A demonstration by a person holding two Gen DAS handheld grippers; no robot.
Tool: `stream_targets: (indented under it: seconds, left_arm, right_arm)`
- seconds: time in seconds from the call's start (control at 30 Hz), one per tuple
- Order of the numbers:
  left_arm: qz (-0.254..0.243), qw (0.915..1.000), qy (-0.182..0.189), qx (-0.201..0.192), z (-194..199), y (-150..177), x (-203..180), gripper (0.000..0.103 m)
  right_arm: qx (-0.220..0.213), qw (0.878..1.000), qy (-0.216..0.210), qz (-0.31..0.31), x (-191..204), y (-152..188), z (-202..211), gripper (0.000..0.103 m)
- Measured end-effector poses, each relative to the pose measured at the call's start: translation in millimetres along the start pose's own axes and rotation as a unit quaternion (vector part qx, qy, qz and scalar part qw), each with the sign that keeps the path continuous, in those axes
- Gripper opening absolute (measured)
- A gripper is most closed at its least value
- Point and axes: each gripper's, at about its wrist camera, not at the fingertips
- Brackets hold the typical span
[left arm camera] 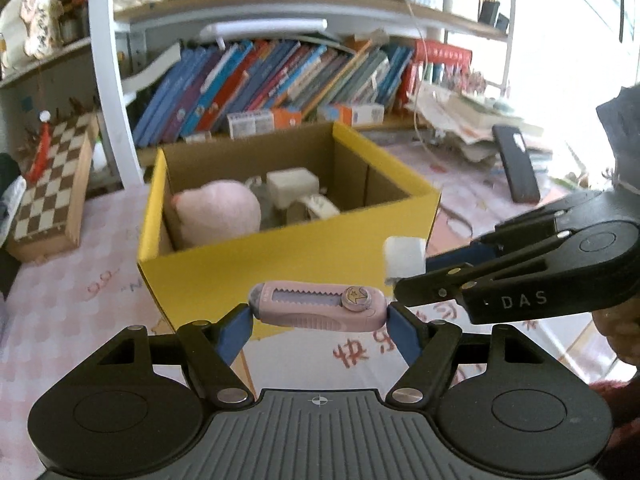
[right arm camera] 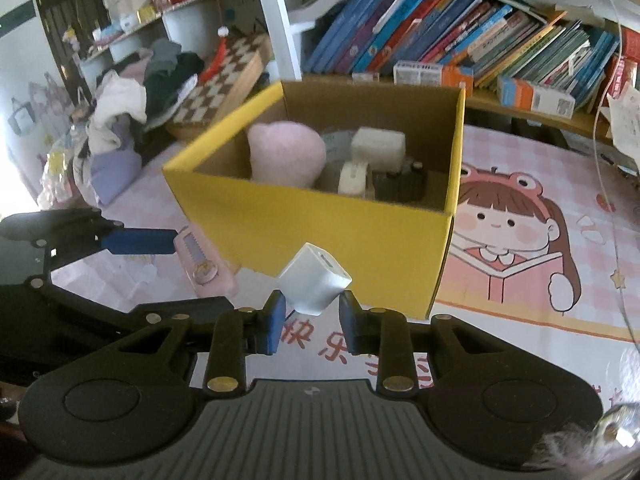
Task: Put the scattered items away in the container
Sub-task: 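Carry the pink comb and white cube up over the yellow box with both grippers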
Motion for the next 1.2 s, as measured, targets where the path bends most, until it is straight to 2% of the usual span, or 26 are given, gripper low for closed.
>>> stream_targets:
  seconds: [0.03, 0.07, 0.23, 0.4, 0.63, 0.67, 0.77, 1.0, 1.2]
  left_arm:
    - [0.005, 1.0000, 0.000, -0.006, 3.3, -2.5, 2.3, 0.074]
    - [0.009, 0.9999, -0.001, -0.012, 5.7, -5.2, 4.5, 0.074]
    - [0.018, 0.9993, -0.008, -0.030, 12.3, -12.8, 10.7, 0.074]
    - [0.024, 0.9993, -0.017, -0.023, 8.4, -7.9, 12.3, 0.074]
    - [0.049, 0.9977, -0.044, 0.015, 5.0, 15.4, 23.6, 0.074]
    - [0.055, 0.9969, -0.051, 0.024, 4.5, 19.0, 26.3, 0.074]
    - [0.071, 0.9944, -0.067, 0.039, 5.9, 28.0, 34.0, 0.074]
    - [0.091, 0.9893, -0.100, 0.055, 17.2, 40.4, 45.1, 0.074]
    - [0.105, 0.9846, -0.123, 0.067, 28.7, 49.7, 50.7, 0.074]
  right_arm:
    - [-0.006, 1.000, -0.002, -0.001, 0.7, -1.3, 3.6, 0.020]
    - [-0.012, 1.000, -0.006, -0.001, 1.4, -3.0, 7.0, 0.013]
    - [-0.020, 1.000, -0.009, 0.005, 1.7, -9.6, 10.7, 0.011]
    - [0.012, 1.000, -0.010, 0.000, -3.8, -5.3, -1.1, 0.012]
    - [0.074, 0.997, -0.010, -0.006, -9.4, 8.7, -25.8, 0.016]
    - [0.084, 0.996, -0.013, -0.004, -7.6, 10.5, -30.7, 0.018]
    - [0.100, 0.995, -0.018, 0.018, 2.4, 12.7, -44.8, 0.048]
    - [0.106, 0.991, -0.028, 0.077, 24.4, 4.8, -79.5, 0.050]
    - [0.108, 0.992, -0.034, 0.052, 31.4, -7.8, -114.6, 0.050]
Point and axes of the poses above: each gripper's, at about its wrist camera, not at the fingertips, and z roughly against the way its jaws point, x to its left, y to its underside, and after that the axes turned 9 degrees about -y, right-handed
